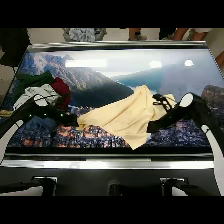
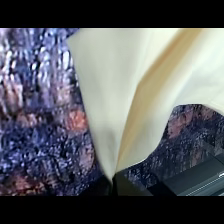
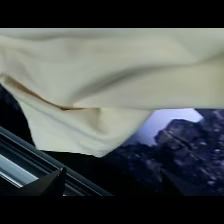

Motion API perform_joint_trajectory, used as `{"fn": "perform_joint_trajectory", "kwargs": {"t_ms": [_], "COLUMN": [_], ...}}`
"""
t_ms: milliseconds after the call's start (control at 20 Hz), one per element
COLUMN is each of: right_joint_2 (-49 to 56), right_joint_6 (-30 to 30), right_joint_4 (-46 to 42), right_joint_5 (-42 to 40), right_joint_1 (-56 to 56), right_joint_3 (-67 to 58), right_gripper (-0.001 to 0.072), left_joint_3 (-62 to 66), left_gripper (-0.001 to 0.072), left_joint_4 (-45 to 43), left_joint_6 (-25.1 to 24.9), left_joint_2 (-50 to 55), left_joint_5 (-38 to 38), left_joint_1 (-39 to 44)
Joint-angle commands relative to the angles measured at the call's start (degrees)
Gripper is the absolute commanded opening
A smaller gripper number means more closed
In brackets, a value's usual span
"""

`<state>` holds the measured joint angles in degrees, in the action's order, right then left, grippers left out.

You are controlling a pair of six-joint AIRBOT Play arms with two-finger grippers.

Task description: Fold the shirts.

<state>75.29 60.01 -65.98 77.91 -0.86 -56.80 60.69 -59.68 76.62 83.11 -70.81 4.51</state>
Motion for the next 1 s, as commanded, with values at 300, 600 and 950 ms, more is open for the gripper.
{"fn": "perform_joint_trajectory", "kwargs": {"t_ms": [300, 600, 950], "right_joint_2": [4.66, -6.82, -34.53], "right_joint_6": [0.17, -13.29, -12.17], "right_joint_4": [16.96, 7.41, -12.07], "right_joint_5": [-18.56, -8.37, -34.27], "right_joint_1": [0.11, -0.02, 0.0], "right_joint_3": [14.53, -6.19, -44.09], "right_gripper": [0.0288, 0.0037, 0.0037], "left_joint_3": [-0.02, 9.94, 40.74], "left_gripper": [0.0031, 0.0029, 0.003], "left_joint_4": [0.0, -0.04, -0.07], "left_joint_6": [-2.16, -2.29, 5.05], "left_joint_2": [0.04, -8.92, -35.36], "left_joint_5": [0.15, 3.43, 28.37], "left_joint_1": [0.0, -0.02, -0.2]}}
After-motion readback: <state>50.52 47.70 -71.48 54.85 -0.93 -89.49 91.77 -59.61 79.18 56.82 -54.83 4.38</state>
